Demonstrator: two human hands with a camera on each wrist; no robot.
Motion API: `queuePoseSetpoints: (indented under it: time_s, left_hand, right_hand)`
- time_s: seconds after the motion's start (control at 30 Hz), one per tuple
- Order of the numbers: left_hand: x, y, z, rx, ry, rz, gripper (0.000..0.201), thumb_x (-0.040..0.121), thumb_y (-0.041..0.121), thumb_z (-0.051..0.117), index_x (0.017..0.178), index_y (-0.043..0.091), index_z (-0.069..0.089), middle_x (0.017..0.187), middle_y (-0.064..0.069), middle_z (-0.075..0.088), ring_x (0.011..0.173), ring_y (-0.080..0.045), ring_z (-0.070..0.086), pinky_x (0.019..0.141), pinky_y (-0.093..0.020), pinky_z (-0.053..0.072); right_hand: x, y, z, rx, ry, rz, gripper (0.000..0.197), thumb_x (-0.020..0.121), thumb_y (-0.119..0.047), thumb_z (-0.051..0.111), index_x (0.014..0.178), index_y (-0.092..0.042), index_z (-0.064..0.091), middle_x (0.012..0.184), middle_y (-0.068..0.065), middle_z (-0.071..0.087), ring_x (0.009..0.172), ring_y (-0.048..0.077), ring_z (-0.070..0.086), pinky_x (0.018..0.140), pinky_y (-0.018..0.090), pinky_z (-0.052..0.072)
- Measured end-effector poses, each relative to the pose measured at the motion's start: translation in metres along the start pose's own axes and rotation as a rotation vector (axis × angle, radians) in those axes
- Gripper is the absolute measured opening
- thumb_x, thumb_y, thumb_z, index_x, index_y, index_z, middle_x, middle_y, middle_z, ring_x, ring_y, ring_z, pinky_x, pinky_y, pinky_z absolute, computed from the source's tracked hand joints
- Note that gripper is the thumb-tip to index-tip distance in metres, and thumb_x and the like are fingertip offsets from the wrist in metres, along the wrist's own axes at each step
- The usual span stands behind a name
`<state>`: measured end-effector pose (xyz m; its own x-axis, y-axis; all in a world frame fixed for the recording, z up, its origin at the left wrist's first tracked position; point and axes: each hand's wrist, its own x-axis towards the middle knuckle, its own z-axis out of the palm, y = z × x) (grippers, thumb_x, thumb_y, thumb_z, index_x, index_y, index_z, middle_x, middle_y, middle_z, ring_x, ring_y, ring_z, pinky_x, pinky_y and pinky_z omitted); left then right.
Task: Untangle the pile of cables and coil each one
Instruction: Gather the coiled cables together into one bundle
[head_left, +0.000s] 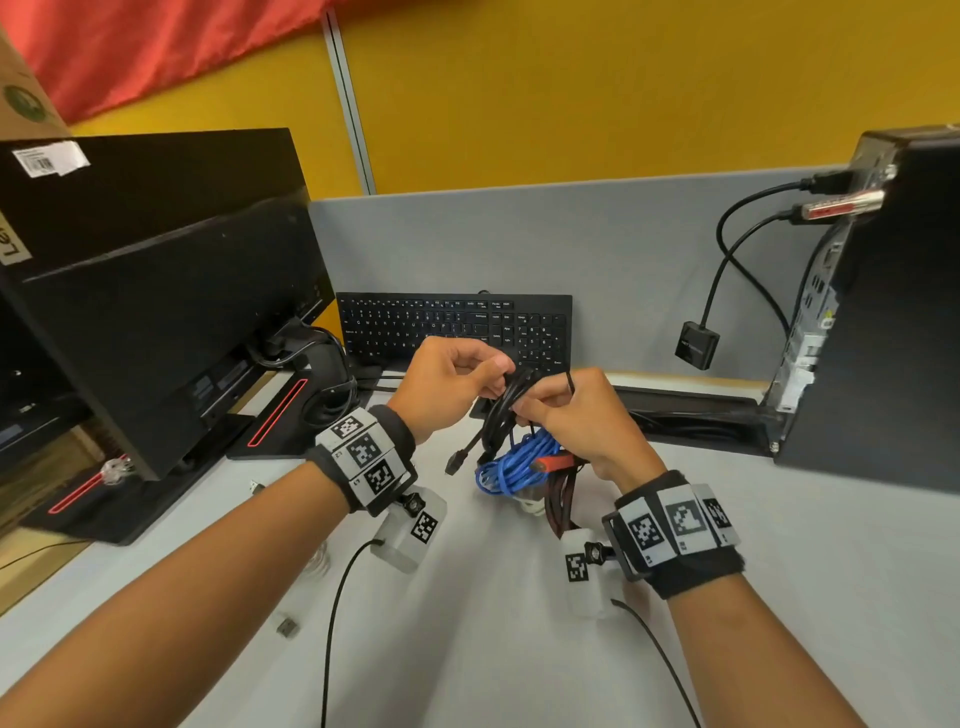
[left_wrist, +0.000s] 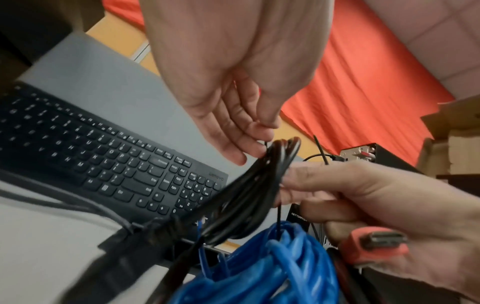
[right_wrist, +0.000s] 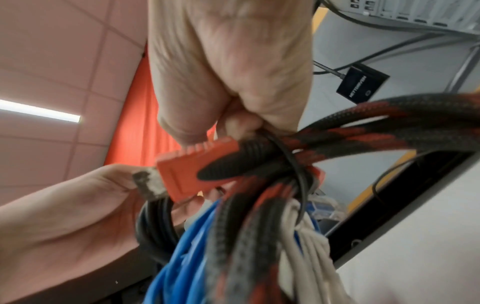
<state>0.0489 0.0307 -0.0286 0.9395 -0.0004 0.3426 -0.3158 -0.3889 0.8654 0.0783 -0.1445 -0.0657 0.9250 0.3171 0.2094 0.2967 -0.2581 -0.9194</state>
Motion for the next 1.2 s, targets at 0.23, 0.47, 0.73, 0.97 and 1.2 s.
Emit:
queuePoseSetpoints:
  time_s: [0.23, 0.47, 0.73, 0.97, 1.2]
  left_hand:
    - [0.007, 0.019, -0.011, 0.187, -0.017, 0.148, 0.017, 0.099, 0.005, 0.058, 0.101, -0.005, 0.073, 0.083, -0.022, 0.072, 0.075, -0.021, 0.070, 0.082, -0.030, 0.060]
    - [0.003, 0.026, -0.022, 0.277, -0.130, 0.182, 0.016, 0.096, 0.007, 0.063, 0.103, 0.000, 0.075, 0.086, -0.015, 0.076, 0.085, -0.024, 0.074, 0.085, -0.029, 0.059]
    - [0.006, 0.002, -0.072, 0.400, -0.202, -0.127, 0.015, 0.095, 0.017, 0.067, 0.105, 0.010, 0.075, 0.093, -0.006, 0.078, 0.087, -0.016, 0.074, 0.087, -0.036, 0.060]
    - [-0.012, -0.065, -0.112, 1.227, -0.538, -0.554, 0.035, 0.086, 0.021, 0.072, 0.120, 0.026, 0.070, 0.114, 0.000, 0.067, 0.103, -0.019, 0.063, 0.094, -0.032, 0.054]
    - [-0.024, -0.086, -0.097, 1.276, -0.463, -0.508, 0.022, 0.082, 0.022, 0.078, 0.104, 0.017, 0.076, 0.108, -0.004, 0.069, 0.094, -0.025, 0.067, 0.086, -0.037, 0.059]
  right_hand:
    - [0.001, -0.005, -0.010, 0.048, 0.111, -0.139, 0.015, 0.096, -0.024, 0.067, 0.106, -0.034, 0.072, 0.053, -0.011, 0.038, 0.053, 0.011, 0.038, 0.057, 0.031, 0.048]
    - [-0.002, -0.013, 0.001, 0.064, 0.051, -0.151, 0.008, 0.093, -0.026, 0.074, 0.090, -0.025, 0.082, 0.051, -0.010, 0.038, 0.054, 0.006, 0.037, 0.058, 0.024, 0.042]
    - [-0.002, -0.014, 0.018, -0.021, 0.042, -0.151, 0.006, 0.090, -0.021, 0.077, 0.086, -0.019, 0.081, 0.044, -0.013, 0.034, 0.047, 0.003, 0.035, 0.063, 0.018, 0.044]
    - [-0.001, -0.014, 0.022, -0.039, -0.002, -0.159, 0.007, 0.090, -0.022, 0.077, 0.084, -0.024, 0.081, 0.042, -0.015, 0.043, 0.045, 0.002, 0.043, 0.074, 0.025, 0.052]
    - [0.002, -0.010, 0.022, -0.032, 0.000, -0.131, 0.012, 0.088, -0.023, 0.079, 0.077, -0.028, 0.079, 0.040, -0.014, 0.038, 0.043, 0.002, 0.041, 0.080, 0.025, 0.054]
